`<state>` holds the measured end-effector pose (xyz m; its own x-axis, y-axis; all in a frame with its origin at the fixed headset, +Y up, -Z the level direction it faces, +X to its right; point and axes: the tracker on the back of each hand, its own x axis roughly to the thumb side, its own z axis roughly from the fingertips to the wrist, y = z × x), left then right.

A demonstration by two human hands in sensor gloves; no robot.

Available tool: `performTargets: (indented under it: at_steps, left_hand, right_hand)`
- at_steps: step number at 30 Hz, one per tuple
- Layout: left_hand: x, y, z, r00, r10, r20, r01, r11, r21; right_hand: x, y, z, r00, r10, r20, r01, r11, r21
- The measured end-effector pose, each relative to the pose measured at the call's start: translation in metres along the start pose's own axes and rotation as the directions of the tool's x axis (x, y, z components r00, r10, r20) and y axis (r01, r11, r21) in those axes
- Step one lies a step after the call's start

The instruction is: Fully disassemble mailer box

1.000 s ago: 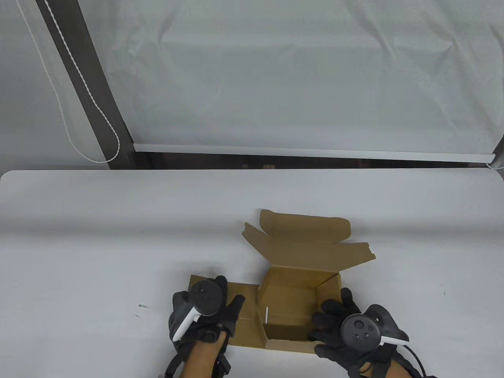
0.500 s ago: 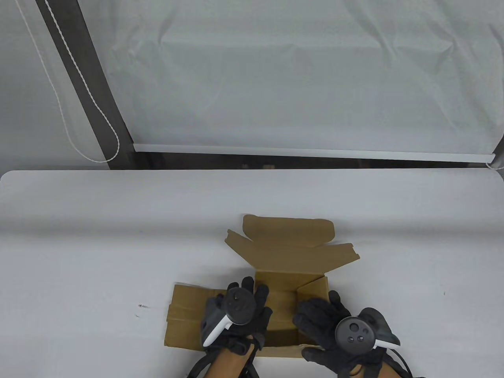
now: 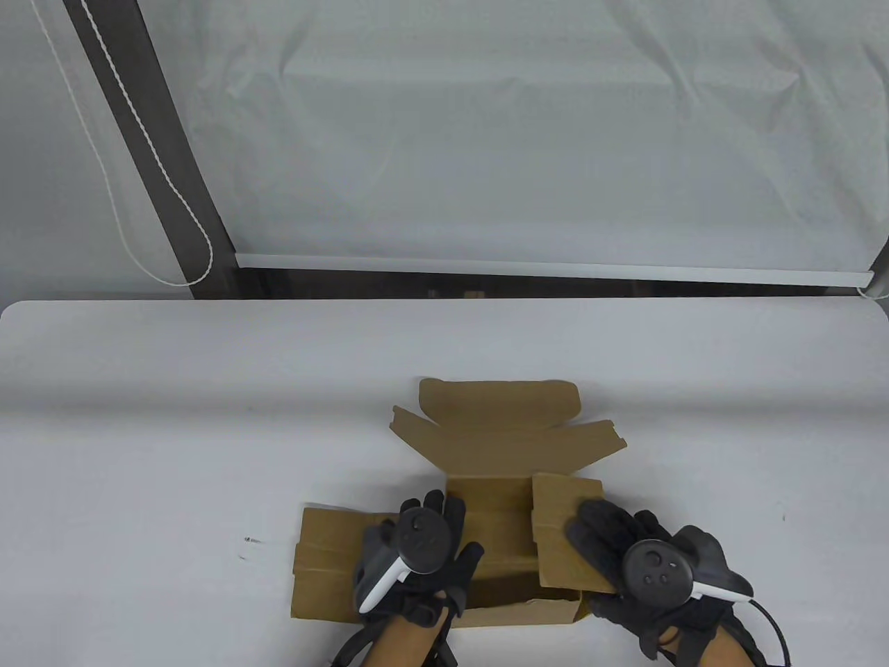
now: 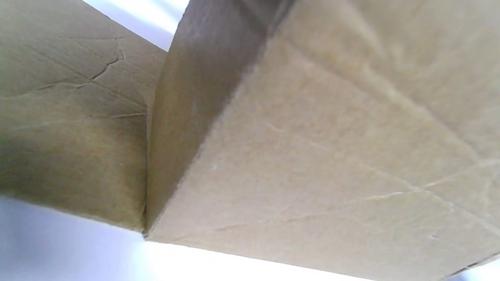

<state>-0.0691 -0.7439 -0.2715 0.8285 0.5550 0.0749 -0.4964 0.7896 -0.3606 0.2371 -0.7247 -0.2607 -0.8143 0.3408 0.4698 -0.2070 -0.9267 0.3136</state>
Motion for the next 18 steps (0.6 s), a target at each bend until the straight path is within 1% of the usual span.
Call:
performTargets:
  at_steps: [2,4,5,6,7,8,9,10,11,12,13,14,15,16,17,18]
  left_hand:
    - [-0.001,0.0,0.001,1.0,0.0,-0.006,0.0,1.0,0.004]
    - [-0.002,0.0,0.001,1.0,0.004,-0.013,-0.004,1.0,-0.001]
    - [-0.003,0.001,0.001,1.0,0.006,-0.021,-0.006,1.0,0.008]
    - [-0.003,0.001,0.001,1.0,0.007,-0.023,-0.007,1.0,0.012]
    - [-0.003,0.001,0.002,1.0,0.008,-0.026,-0.008,1.0,0.018]
    - [-0.003,0.001,0.002,0.999,0.006,-0.031,-0.005,1.0,0.022]
    - [-0.004,0.001,0.002,0.999,0.005,-0.033,-0.004,1.0,0.023]
    - [-0.004,0.001,0.002,0.999,0.003,-0.036,-0.002,1.0,0.023]
    - [-0.004,0.001,0.002,0.999,0.003,-0.039,-0.002,1.0,0.024]
    - [-0.004,0.001,0.002,0.999,0.002,-0.039,-0.001,1.0,0.025]
    - [-0.004,0.001,0.002,0.999,0.001,-0.038,-0.001,1.0,0.021]
    - [-0.004,0.001,0.002,0.999,0.0,-0.039,0.001,1.0,0.02]
    - [-0.004,0.001,0.002,0.999,-0.003,-0.043,0.004,1.0,0.023]
    - [-0.004,0.001,0.002,0.999,-0.007,-0.048,0.008,1.0,0.024]
    - [-0.004,0.001,0.002,0.999,-0.01,-0.049,0.011,1.0,0.019]
    - [-0.004,0.0,0.003,0.999,-0.015,-0.047,0.016,1.0,0.009]
  right_hand:
    - [-0.013,0.0,0.001,0.994,-0.105,-0.016,0.103,0.991,-0.091]
    - [-0.026,0.0,0.003,0.987,-0.15,-0.053,0.136,0.971,-0.197]
    - [-0.037,0.0,0.006,0.973,-0.205,-0.107,0.174,0.954,-0.245]
    - [-0.044,0.001,0.008,0.958,-0.25,-0.141,0.207,0.942,-0.266]
    - [-0.055,0.003,0.013,0.926,-0.329,-0.187,0.257,0.909,-0.327]
    - [-0.061,0.004,0.016,0.903,-0.374,-0.213,0.275,0.882,-0.383]
    - [-0.07,0.007,0.023,0.848,-0.462,-0.26,0.264,0.793,-0.548]
    - [-0.075,0.008,0.026,0.833,-0.457,-0.312,0.196,0.771,-0.606]
    - [-0.082,0.007,0.028,0.835,-0.373,-0.405,0.097,0.824,-0.558]
    - [-0.085,0.007,0.028,0.833,-0.269,-0.483,0.014,0.883,-0.469]
    - [-0.087,0.008,0.029,0.799,-0.122,-0.589,-0.106,0.935,-0.338]
    - [-0.089,0.008,0.03,0.775,-0.063,-0.629,-0.161,0.943,-0.292]
    - [-0.09,0.007,0.032,0.765,-0.085,-0.638,-0.159,0.936,-0.314]
    - [-0.09,0.007,0.035,0.737,-0.167,-0.654,-0.147,0.906,-0.397]
    - [-0.09,0.006,0.035,0.732,-0.177,-0.658,-0.151,0.899,-0.41]
    - [-0.09,0.005,0.035,0.728,-0.132,-0.673,-0.195,0.901,-0.388]
